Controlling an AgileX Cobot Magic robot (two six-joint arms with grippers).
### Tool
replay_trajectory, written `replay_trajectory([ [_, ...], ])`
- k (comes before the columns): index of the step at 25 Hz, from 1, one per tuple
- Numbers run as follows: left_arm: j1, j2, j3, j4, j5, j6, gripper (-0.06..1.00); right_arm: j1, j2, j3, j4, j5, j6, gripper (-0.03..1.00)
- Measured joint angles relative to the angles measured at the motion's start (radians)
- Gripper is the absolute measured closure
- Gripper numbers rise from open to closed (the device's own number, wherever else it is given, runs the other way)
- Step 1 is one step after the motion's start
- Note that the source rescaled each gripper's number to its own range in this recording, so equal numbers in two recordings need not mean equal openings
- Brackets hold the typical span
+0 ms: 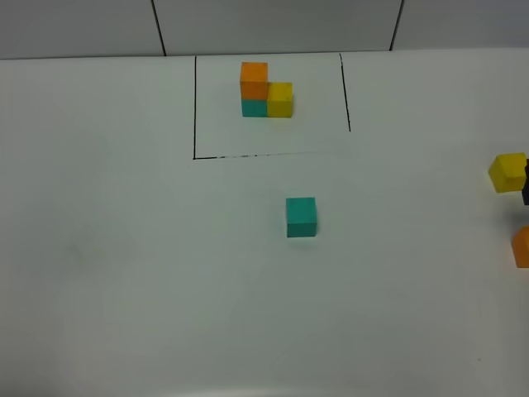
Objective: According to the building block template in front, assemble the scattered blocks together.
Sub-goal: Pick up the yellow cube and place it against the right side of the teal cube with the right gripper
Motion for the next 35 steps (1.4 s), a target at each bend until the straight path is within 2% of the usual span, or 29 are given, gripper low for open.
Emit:
replay_trajectory([
  [6,0.0,0.0,0.0,0.0,0.0,0.0,0.15,0.0,0.151,-0.147,0.001,0.023,-0.056,-0.03],
  [15,0.0,0.0,0.0,0.0,0.0,0.0,0.15,0.0,0.332,-0.339,0.091,0.082,-0.177,-0.03],
  [29,0.0,0.0,0.0,0.0,0.0,0.0,0.15,0.0,0.423,-0.368,0.113,0.021,-0.208,-0.02],
  [32,0.0,0.0,0.0,0.0,0.0,0.0,0.15,0.0,0.435,-0.368,0.133,0.019,-0.208,0.09],
  [34,0.0,0.0,0.0,0.0,0.0,0.0,0.15,0.001,0.437,-0.368,0.139,0.023,-0.208,0.3],
  [35,0.0,0.0,0.0,0.0,0.0,0.0,0.15,0.004,0.437,-0.368,0.139,0.027,-0.209,0.45],
])
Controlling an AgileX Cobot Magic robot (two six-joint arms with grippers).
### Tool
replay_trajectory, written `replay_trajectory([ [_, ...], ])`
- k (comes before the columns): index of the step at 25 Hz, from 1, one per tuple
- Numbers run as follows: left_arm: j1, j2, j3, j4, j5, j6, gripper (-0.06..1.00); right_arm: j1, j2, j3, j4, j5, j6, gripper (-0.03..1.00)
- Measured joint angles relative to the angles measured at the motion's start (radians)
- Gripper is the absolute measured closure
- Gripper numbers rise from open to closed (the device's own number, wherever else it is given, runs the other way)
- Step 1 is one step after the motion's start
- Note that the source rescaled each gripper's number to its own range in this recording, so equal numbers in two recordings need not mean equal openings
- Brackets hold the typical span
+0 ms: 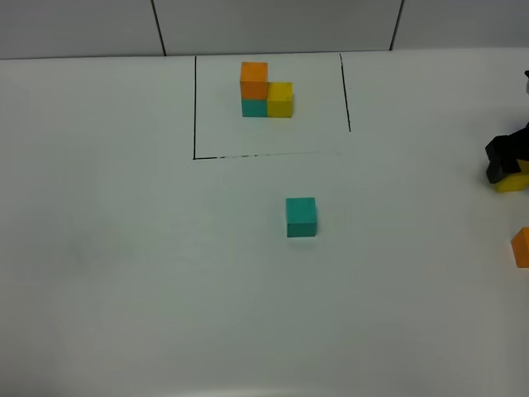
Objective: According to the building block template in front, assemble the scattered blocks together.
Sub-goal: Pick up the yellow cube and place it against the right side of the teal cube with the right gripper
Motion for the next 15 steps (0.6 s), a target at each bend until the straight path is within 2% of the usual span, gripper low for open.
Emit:
replay_trajectory([
  [1,0.0,0.0,0.0,0.0,0.0,0.0,0.15,0.002,0.0,-0.002,0.001,0.012,-0.002,0.62],
  [2,0.0,0.0,0.0,0.0,0.0,0.0,0.15,0.006,0.0,-0.006,0.006,0.027,-0.009,0.85],
  [3,0.0,0.0,0.0,0.0,0.0,0.0,0.15,0.013,-0.001,-0.015,0.007,0.054,-0.021,0.96],
  [6,0.0,0.0,0.0,0.0,0.0,0.0,0.15,0.047,-0.02,-0.053,0.006,0.145,-0.088,0.95],
  [9,0.0,0.0,0.0,-0.001,0.0,0.0,0.15,0.125,-0.059,-0.082,-0.014,0.212,-0.221,0.95],
  [12,0.0,0.0,0.0,-0.001,0.0,0.0,0.15,0.238,-0.068,-0.089,-0.05,0.284,-0.406,0.95],
  [15,0.0,0.0,0.0,-0.001,0.0,0.0,0.15,0.366,-0.062,-0.089,-0.091,0.317,-0.523,0.95],
])
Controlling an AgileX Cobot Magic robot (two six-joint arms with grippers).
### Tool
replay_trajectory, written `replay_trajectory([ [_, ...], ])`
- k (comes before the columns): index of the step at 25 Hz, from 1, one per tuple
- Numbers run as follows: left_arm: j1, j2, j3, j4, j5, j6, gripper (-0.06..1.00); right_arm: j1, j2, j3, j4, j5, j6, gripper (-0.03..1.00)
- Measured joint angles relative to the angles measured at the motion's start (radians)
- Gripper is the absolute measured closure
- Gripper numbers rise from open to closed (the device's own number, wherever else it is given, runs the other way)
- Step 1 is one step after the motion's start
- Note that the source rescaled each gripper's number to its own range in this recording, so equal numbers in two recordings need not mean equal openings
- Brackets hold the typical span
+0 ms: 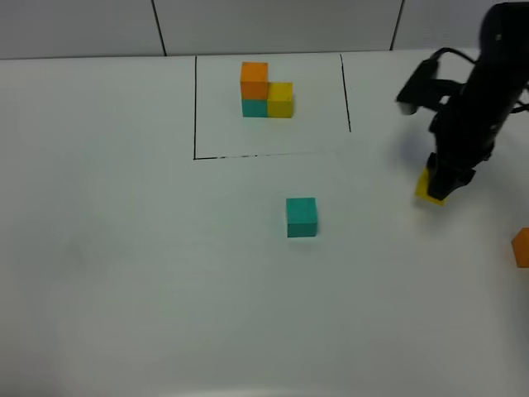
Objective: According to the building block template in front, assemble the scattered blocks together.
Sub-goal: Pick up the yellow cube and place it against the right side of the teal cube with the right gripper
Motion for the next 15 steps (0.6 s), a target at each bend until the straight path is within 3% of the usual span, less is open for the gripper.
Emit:
replay_trajectory([
  [7,0.0,0.0,0.0,0.0,0.0,0.0,0.15,0.18,0.009,0.0,-0.052,-0.054,-0.046,0.95],
  [15,0.0,0.0,0.0,0.0,0.0,0.0,0.15,0.267,0.057,0.0,-0.055,-0.093,-0.048,0.95],
])
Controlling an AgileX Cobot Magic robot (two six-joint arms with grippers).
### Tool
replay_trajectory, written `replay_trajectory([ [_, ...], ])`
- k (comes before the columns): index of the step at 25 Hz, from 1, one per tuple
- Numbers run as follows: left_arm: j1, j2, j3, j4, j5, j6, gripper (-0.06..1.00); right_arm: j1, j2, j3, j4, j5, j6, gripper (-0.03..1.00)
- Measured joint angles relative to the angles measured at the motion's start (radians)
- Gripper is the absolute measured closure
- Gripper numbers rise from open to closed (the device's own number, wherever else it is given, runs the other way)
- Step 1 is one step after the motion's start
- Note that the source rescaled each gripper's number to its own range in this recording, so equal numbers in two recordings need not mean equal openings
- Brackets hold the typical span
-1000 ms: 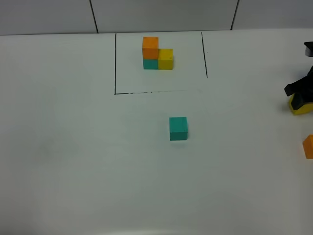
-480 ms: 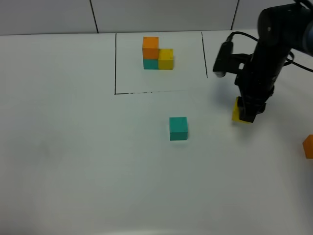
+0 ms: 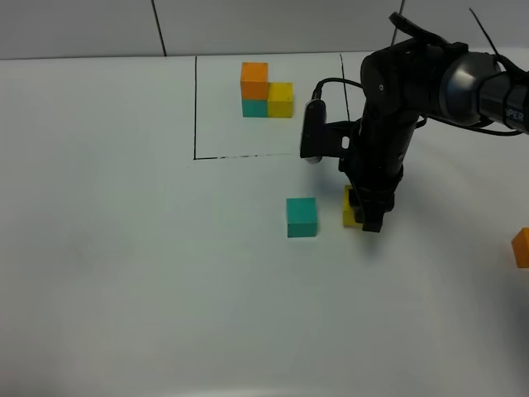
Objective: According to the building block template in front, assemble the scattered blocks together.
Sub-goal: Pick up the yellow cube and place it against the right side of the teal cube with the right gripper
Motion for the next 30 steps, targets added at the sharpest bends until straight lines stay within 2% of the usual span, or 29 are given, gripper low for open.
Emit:
replay_trajectory([
  [15,0.0,0.0,0.0,0.0,0.0,-0.001,0.15,0.029,0.014,0.049,-0.006,-0.08,-0.006,0.95],
  [30,0.0,0.0,0.0,0.0,0.0,-0.001,0.15,0.029,0.028,0.049,0.014,-0.11,-0.102,0.95],
])
